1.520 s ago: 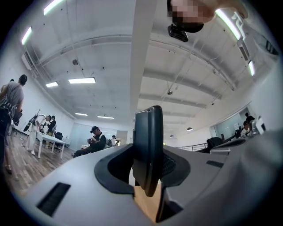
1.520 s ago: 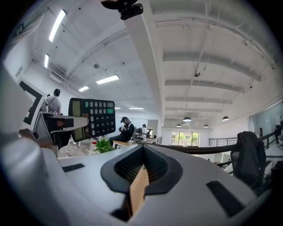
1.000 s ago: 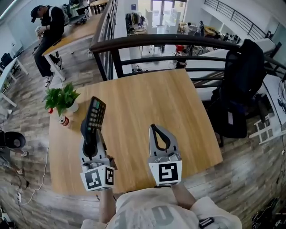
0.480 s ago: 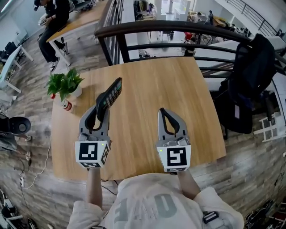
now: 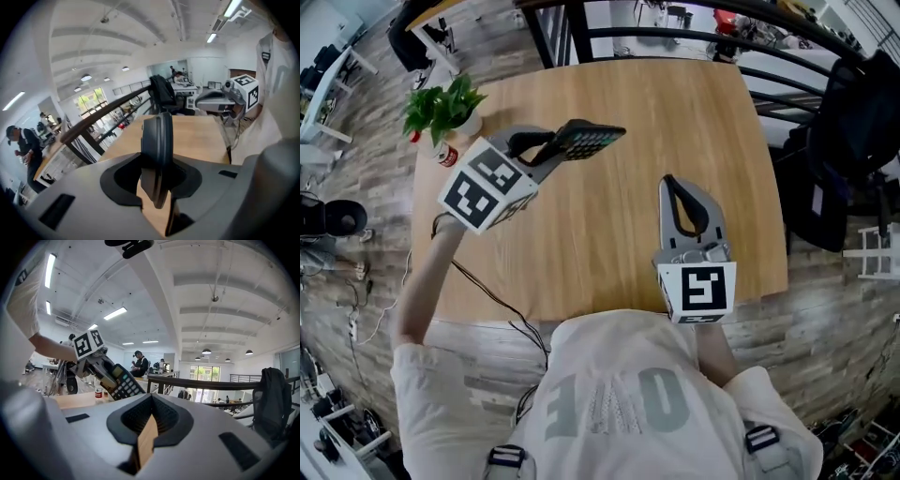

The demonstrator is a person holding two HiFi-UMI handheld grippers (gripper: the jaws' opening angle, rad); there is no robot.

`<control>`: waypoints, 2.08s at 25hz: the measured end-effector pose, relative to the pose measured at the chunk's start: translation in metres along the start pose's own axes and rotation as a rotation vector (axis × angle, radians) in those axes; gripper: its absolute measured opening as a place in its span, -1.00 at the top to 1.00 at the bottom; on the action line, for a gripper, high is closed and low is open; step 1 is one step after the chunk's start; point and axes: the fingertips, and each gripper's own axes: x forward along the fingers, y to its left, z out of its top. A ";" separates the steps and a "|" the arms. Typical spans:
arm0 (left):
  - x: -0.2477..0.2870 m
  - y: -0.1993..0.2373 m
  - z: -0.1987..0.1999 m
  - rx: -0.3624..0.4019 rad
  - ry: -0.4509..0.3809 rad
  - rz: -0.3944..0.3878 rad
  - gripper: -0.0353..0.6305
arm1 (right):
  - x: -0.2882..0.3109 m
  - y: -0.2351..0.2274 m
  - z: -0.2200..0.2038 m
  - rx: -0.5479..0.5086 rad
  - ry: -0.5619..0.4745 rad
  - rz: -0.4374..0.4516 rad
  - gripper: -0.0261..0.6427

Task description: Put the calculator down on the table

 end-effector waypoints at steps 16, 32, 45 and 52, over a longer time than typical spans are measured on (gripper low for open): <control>0.096 -0.140 -0.132 0.373 0.704 -1.006 0.54 | -0.014 0.018 -0.074 0.071 0.219 0.110 0.86; 0.158 -0.158 -0.162 0.133 0.810 -1.322 0.54 | 0.022 0.027 -0.148 0.122 0.412 0.200 0.86; 0.176 -0.161 -0.169 0.082 0.767 -1.328 0.54 | 0.038 0.023 -0.174 0.106 0.473 0.223 0.86; 0.182 -0.159 -0.171 0.145 0.723 -1.255 0.53 | 0.037 0.024 -0.174 0.085 0.468 0.242 0.86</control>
